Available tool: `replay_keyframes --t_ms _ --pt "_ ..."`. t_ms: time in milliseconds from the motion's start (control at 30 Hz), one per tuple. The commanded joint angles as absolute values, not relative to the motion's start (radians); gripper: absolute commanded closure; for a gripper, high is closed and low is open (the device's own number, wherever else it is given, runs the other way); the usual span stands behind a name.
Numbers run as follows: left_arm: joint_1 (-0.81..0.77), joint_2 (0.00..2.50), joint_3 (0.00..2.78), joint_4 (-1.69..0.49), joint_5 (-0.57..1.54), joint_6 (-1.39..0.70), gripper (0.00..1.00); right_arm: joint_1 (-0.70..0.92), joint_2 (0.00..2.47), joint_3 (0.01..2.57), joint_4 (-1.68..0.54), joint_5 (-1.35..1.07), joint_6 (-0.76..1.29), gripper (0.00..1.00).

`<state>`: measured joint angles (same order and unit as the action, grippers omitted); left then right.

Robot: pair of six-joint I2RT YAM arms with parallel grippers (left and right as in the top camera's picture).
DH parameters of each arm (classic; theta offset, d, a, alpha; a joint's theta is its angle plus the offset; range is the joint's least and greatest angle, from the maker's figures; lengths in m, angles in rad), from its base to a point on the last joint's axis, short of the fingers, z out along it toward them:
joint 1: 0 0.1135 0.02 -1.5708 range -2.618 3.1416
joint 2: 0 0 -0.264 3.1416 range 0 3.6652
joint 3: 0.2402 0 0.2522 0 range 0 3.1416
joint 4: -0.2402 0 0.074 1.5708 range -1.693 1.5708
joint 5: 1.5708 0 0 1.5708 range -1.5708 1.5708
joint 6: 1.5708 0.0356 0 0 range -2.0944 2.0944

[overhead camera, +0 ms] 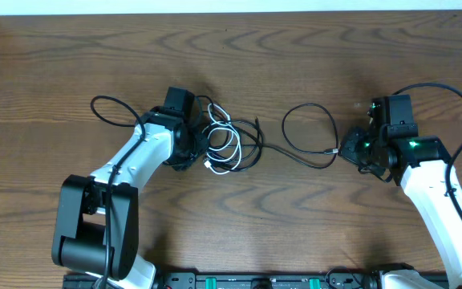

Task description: Untangle cables

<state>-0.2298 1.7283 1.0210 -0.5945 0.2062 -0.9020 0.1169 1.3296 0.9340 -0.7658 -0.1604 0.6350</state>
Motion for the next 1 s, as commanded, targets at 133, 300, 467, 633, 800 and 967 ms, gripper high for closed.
replay_keyframes --t_ms 133,300,467,633,800,967 --pt "-0.228 1.732 1.023 -0.597 0.254 -0.888 0.58 0.119 1.33 0.936 -0.767 -0.141 0.632 0.89" --pt "-0.228 1.732 1.023 -0.597 0.254 -0.888 0.58 0.12 1.33 0.936 -0.767 -0.141 0.632 0.88" --pt "-0.229 1.732 1.023 -0.598 0.255 -0.896 0.58 0.12 1.33 0.936 -0.767 -0.141 0.632 0.87" --pt "-0.228 1.732 1.023 -0.598 0.366 -0.899 0.58 0.12 1.33 0.936 -0.767 -0.141 0.632 0.86" --pt "-0.231 1.732 1.023 -0.598 0.451 -0.899 0.67 0.12 1.33 0.936 -0.767 -0.141 0.632 0.85" --pt "-0.266 1.732 1.023 -0.598 0.536 -0.903 0.68 0.12 1.33 0.936 -0.767 -0.141 0.632 0.84"
